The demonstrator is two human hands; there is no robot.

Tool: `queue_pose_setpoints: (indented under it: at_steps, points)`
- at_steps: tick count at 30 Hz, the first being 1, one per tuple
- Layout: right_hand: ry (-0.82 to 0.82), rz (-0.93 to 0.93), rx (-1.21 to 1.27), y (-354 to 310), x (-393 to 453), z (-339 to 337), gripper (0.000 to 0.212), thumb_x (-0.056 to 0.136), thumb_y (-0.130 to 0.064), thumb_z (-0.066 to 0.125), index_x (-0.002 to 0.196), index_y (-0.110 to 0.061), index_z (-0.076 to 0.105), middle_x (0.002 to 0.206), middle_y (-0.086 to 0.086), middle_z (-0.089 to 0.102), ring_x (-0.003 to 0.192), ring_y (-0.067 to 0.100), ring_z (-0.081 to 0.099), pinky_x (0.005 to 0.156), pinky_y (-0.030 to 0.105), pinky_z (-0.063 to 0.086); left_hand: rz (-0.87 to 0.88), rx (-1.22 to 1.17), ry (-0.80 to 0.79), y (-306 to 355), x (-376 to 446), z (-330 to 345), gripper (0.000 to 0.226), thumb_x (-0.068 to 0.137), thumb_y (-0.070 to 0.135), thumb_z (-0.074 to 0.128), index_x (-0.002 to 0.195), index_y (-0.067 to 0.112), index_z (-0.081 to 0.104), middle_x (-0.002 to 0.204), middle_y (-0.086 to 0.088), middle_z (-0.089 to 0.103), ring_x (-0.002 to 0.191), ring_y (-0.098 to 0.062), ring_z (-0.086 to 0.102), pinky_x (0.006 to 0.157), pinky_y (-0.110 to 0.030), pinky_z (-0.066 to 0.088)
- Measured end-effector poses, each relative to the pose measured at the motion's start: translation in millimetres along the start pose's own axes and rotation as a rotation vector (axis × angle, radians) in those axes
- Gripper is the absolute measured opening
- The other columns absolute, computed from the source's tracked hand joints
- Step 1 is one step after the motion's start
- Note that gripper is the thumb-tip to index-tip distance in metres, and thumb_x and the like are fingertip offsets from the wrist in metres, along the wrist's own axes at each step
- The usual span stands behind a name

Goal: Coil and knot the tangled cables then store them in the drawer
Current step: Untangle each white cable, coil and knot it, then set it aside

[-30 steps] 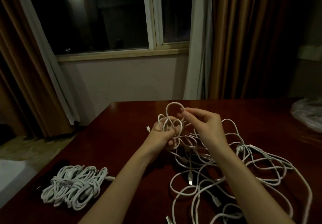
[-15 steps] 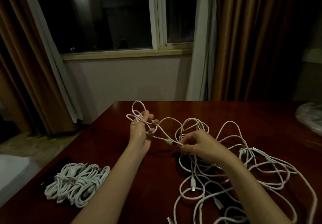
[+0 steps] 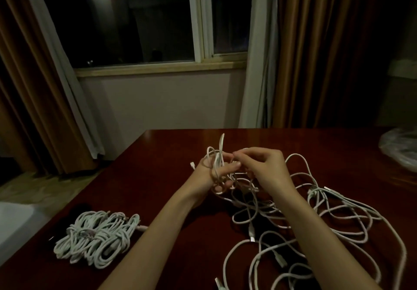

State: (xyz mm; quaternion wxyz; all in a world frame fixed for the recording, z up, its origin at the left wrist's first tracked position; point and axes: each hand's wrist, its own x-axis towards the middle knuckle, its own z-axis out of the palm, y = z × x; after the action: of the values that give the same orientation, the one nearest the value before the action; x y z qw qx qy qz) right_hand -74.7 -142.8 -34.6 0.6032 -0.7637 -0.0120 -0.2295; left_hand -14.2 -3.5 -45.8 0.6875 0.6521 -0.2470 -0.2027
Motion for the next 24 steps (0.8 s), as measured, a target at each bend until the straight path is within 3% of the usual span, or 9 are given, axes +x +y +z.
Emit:
queue_pose_setpoints:
  at_steps: [4,7,11,14,16,19,21,24]
  points:
    - [-0.038,0.117,0.157,-2.6,1.5,0.6,0.01,0.09,-0.017,0.065,0.091,-0.013,0.074,0.065,-0.004,0.068,0.053,0.003,0.057,0.05,0.013,0.043,0.03,-0.092,0.05,3.0,-1.6,-0.8,0.016,0.081,0.018,0.067,0.091,0.01,0.056,0.055,0.003,0.051,0.041,-0.005,0.045,0.032,-0.012,0.028]
    - [-0.134,0.268,0.338,-2.6,3.4,-1.4,0.013,0.089,-0.014,0.065,0.1,-0.007,0.069,0.075,0.004,0.068,0.061,0.008,0.065,0.054,0.018,0.048,0.038,-0.316,0.215,6.6,1.0,-3.2,0.012,0.083,0.014,0.063,0.086,0.013,0.052,0.05,0.006,0.046,0.038,-0.003,0.043,0.031,-0.01,0.025]
    - [-0.305,0.311,0.182,1.1,1.5,-1.8,0.02,0.087,-0.007,0.068,0.107,-0.005,0.068,0.086,0.004,0.075,0.08,0.012,0.072,0.066,0.018,0.054,0.08,-0.467,0.344,5.8,5.2,-10.2,0.014,0.095,0.013,0.055,0.083,0.015,0.05,0.054,0.007,0.049,0.041,-0.001,0.046,0.032,-0.01,0.025]
    - [-0.33,0.356,0.136,3.1,1.0,-5.3,0.02,0.087,-0.004,0.067,0.107,-0.003,0.067,0.085,0.007,0.075,0.075,0.009,0.071,0.061,0.015,0.052,0.114,-0.542,0.407,4.3,7.4,-15.3,0.018,0.097,0.011,0.053,0.08,0.014,0.048,0.056,0.006,0.051,0.042,-0.001,0.047,0.033,-0.011,0.028]
    - [-0.287,0.355,0.159,4.5,0.8,-7.6,0.017,0.087,-0.003,0.067,0.104,-0.004,0.067,0.083,0.009,0.074,0.071,0.01,0.071,0.055,0.016,0.05,0.113,-0.546,0.45,4.5,8.2,-19.9,0.017,0.097,0.01,0.053,0.08,0.013,0.05,0.058,0.004,0.053,0.041,-0.002,0.047,0.032,-0.011,0.028]
    - [-0.132,0.255,0.219,3.9,1.1,-7.0,0.019,0.085,-0.006,0.07,0.103,-0.005,0.067,0.082,0.009,0.075,0.074,0.019,0.073,0.052,0.019,0.051,0.067,-0.367,0.435,2.4,8.1,-21.6,0.011,0.096,0.011,0.055,0.085,0.011,0.053,0.065,-0.001,0.061,0.04,-0.003,0.048,0.032,-0.011,0.027]
    - [-0.026,0.199,0.277,2.3,1.8,-5.9,0.022,0.082,-0.008,0.073,0.103,-0.005,0.066,0.083,0.01,0.075,0.078,0.024,0.073,0.059,0.028,0.058,0.033,-0.241,0.358,-0.7,5.5,-18.8,0.004,0.092,0.014,0.059,0.089,0.012,0.056,0.078,-0.004,0.07,0.042,-0.004,0.049,0.033,-0.012,0.028]
    - [0.095,0.148,0.363,1.0,2.0,-6.2,0.018,0.081,-0.008,0.073,0.098,-0.005,0.065,0.088,0.013,0.074,0.082,0.026,0.073,0.069,0.034,0.06,-0.01,-0.137,0.15,-0.4,-0.6,-13.6,0.016,0.081,0.023,0.067,0.091,0.014,0.059,0.094,-0.009,0.072,0.045,-0.005,0.05,0.036,-0.012,0.031]
